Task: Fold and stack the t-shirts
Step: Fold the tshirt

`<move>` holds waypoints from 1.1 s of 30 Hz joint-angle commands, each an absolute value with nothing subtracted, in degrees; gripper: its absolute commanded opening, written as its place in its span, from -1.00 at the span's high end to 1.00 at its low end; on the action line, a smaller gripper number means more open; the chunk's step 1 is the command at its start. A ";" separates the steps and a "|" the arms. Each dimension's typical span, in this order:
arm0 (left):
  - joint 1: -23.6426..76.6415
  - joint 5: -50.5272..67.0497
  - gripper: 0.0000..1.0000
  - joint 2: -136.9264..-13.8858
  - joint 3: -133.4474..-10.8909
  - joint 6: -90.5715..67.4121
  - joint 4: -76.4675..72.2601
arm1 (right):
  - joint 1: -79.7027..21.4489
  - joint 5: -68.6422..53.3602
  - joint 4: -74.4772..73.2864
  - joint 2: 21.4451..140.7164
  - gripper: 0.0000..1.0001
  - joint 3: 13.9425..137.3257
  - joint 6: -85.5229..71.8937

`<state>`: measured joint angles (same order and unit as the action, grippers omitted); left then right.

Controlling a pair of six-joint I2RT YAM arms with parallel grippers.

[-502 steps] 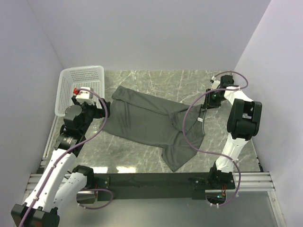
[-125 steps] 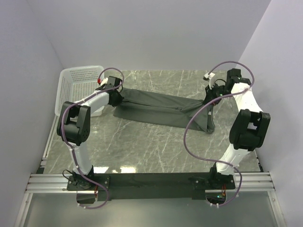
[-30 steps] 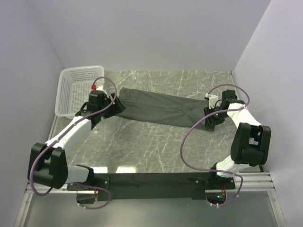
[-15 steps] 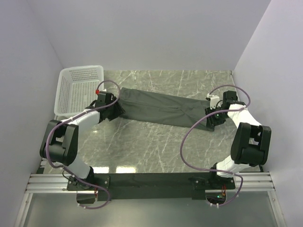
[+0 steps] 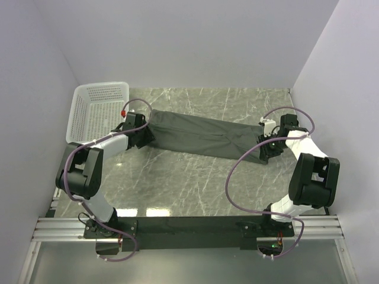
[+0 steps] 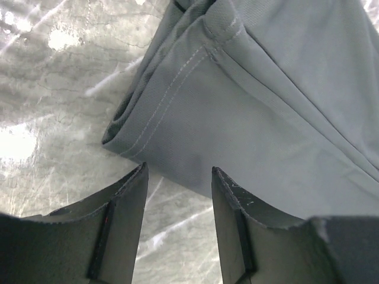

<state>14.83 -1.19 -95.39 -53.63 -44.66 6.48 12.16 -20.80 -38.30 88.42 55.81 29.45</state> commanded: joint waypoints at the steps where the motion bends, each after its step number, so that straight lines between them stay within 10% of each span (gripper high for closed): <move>1: 15.12 -3.43 -0.04 -97.29 -55.81 -44.74 5.98 | 12.66 -22.06 -37.62 88.33 0.34 55.99 29.44; 14: 15.21 -4.92 -0.02 -101.51 -57.04 -44.39 7.21 | 15.20 -22.06 -39.72 89.83 1.00 58.71 31.29; 23: 15.21 -4.83 -0.02 -102.92 -58.01 -44.21 7.82 | 16.26 -20.83 -40.34 92.19 0.99 62.57 33.05; 33: 15.12 -1.68 -0.06 -102.57 -59.06 -43.16 7.74 | 16.70 -18.55 -40.08 90.45 0.41 62.40 34.01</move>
